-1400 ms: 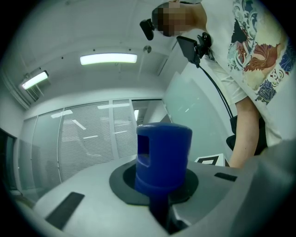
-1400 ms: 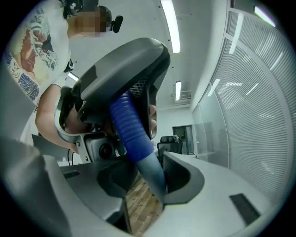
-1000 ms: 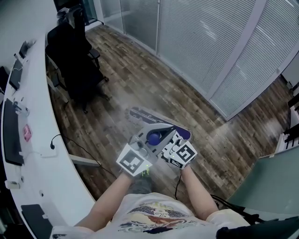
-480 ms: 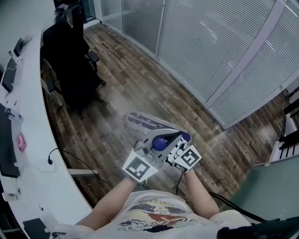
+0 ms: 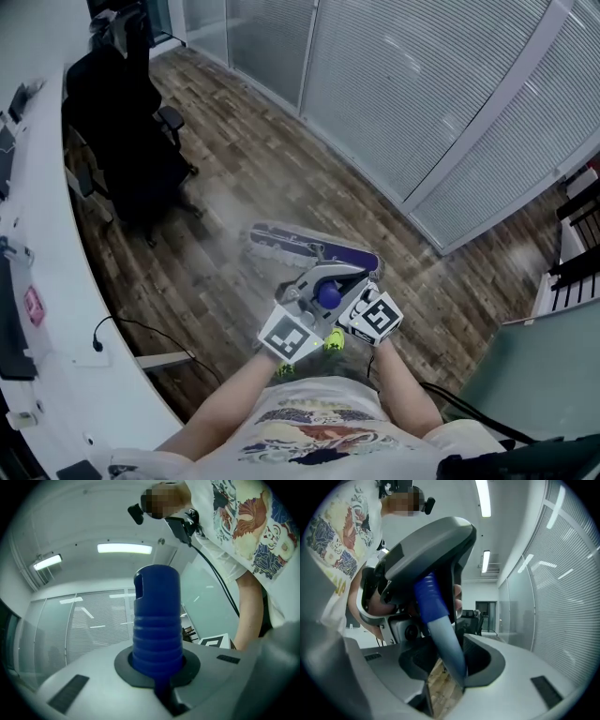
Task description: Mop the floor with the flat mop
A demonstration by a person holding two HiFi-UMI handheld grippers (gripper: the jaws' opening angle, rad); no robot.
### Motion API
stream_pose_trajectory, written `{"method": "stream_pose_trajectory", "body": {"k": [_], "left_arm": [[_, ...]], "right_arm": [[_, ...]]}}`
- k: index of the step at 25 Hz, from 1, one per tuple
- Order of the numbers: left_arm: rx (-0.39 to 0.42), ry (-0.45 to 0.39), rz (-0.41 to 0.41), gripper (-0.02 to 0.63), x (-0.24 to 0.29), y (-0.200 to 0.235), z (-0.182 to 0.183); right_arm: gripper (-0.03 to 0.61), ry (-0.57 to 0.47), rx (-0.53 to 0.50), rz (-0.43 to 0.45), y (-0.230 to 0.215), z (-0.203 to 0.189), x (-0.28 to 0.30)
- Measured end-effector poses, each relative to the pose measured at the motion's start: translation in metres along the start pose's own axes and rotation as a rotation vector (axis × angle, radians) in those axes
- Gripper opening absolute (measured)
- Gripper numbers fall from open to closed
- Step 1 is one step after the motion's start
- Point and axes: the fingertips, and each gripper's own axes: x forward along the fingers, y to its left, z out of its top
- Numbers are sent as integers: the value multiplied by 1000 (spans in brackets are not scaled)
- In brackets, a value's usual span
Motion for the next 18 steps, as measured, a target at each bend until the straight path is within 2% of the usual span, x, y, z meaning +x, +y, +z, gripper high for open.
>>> {"method": "stream_pose_trajectory", "body": {"k": [10, 14, 18], "left_arm": [[21, -27, 6, 11, 17, 29, -5], [44, -7, -1, 11, 27, 31, -25], [69, 18, -28, 11, 50, 45, -46]], "right_arm": [[149, -26, 36, -4, -34, 4, 11], [149, 22, 14, 30, -45, -11, 14], [149, -6, 31, 8, -77, -18, 16]]}}
